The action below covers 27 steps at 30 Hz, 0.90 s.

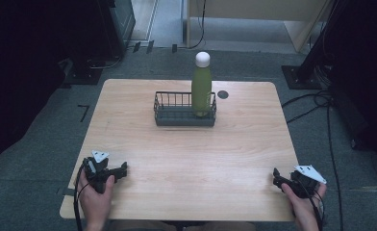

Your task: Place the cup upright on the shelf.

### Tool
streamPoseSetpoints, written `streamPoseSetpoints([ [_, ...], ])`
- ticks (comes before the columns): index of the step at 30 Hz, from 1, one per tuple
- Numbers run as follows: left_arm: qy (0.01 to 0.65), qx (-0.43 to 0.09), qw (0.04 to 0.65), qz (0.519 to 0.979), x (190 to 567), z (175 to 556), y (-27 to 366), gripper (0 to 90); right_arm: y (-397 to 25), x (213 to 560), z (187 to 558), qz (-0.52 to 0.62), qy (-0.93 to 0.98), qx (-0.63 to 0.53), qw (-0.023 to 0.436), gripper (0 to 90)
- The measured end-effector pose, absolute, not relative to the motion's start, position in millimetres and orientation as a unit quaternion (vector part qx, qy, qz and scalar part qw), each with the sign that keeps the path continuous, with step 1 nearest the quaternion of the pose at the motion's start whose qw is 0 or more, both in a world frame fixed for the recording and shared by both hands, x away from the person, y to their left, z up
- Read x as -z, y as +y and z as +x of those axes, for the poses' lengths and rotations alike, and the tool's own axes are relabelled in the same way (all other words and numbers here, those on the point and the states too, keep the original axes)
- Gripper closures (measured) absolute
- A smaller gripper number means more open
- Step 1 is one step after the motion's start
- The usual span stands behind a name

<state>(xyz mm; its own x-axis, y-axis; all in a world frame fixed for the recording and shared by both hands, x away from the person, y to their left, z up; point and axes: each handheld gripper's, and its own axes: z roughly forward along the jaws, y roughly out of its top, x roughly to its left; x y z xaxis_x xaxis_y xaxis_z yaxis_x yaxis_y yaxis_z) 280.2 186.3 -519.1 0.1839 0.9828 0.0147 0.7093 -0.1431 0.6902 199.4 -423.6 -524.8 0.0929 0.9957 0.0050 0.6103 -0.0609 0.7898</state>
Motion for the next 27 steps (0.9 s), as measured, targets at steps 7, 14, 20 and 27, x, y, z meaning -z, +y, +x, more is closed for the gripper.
streamPoseSetpoints([
  [7, 0.591, -0.243, 0.282, 0.716, 519.1, 280.2, 186.3, 0.0, -432.1, 527.3, 195.9, 0.669, 0.623, -0.274, 0.299, 9.3],
  [14, 0.591, -0.243, 0.282, 0.716, 519.2, 280.1, 186.2, 0.0, -434.8, 527.9, 195.1, 0.675, 0.620, -0.281, 0.284, 9.2],
  [20, 0.591, -0.243, 0.282, 0.716, 519.2, 280.1, 186.3, 0.0, -432.2, 527.9, 192.7, 0.678, 0.615, -0.282, 0.287, 11.0],
  [27, 0.591, -0.243, 0.282, 0.716, 519.2, 280.1, 186.3, 0.0, -429.7, 527.8, 190.5, 0.691, 0.600, -0.276, 0.293, 12.2],
])
